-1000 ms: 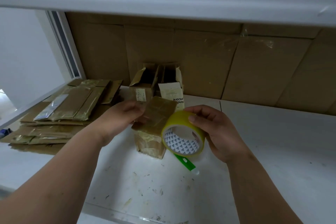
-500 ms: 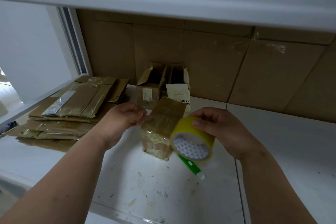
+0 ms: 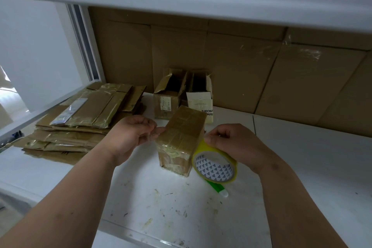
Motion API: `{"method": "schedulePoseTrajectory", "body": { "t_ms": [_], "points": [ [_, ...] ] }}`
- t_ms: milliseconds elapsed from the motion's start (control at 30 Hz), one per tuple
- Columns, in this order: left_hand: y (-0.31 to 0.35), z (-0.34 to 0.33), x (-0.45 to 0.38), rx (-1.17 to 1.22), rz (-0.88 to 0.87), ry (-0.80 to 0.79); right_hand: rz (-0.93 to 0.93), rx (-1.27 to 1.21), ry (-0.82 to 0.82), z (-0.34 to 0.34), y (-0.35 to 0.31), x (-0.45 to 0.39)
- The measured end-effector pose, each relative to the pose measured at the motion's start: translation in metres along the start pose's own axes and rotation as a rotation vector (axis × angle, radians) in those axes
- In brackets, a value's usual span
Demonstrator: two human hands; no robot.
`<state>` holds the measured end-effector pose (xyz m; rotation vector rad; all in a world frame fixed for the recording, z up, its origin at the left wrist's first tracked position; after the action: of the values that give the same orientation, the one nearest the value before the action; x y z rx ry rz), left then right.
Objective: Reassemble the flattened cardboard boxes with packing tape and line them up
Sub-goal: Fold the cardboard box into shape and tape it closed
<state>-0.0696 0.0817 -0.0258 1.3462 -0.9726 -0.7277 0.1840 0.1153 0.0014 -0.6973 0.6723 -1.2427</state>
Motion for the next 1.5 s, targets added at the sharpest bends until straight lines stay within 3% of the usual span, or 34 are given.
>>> {"method": "schedulePoseTrajectory", "body": {
  "t_ms": [300, 433, 533, 667, 800, 1000, 1200, 1300, 1400, 1500],
  "points": [
    [-0.004, 0.003, -0.004, -0.014, 0.017, -0.002, -0.007, 0.060, -0.055, -0.006, 0.001, 0.002],
    [-0.007, 0.003, -0.005, -0.252, -0.043, 0.025, -0.022, 0.079, -0.066, -0.006, 0.003, 0.001],
    [-0.016, 0.002, -0.004, -0.325, 0.023, 0.064, -0.027, 0.083, -0.062, -0.007, 0.007, 0.002],
    [-0.023, 0.003, 0.000, -0.280, 0.264, 0.039, -0.031, 0.056, -0.072, -0.013, 0.011, 0.002],
    [-0.029, 0.004, 0.001, -0.216, 0.388, -0.003, -0.033, 0.032, -0.065, -0.017, 0.013, 0.003],
    [-0.036, 0.000, 0.005, -0.119, 0.389, 0.063, -0.023, -0.020, -0.043, -0.018, 0.016, 0.004],
    [-0.055, -0.010, 0.013, -0.057, 0.385, 0.026, -0.031, -0.028, -0.021, -0.017, 0.023, 0.009],
    [-0.051, -0.014, 0.014, -0.070, 0.304, 0.073, -0.032, -0.016, -0.017, -0.016, 0.025, 0.010],
    [-0.038, -0.010, 0.010, -0.269, 0.036, 0.217, -0.030, -0.018, -0.020, -0.016, 0.025, 0.012],
    [-0.024, -0.013, 0.014, -0.263, -0.214, 0.194, -0.028, -0.002, -0.017, -0.016, 0.025, 0.011]
  ]
}}
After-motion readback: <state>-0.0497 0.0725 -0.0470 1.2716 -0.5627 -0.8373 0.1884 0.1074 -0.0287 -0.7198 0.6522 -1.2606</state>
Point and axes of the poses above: each hand's wrist, its own x-axis away from the middle knuckle, its own z-axis out of the back of the hand, y = z × x, the point moved 3 cm from there along -x, towards the middle knuckle, and after that the axes turned 13 degrees about y, right-handed, at the moved point
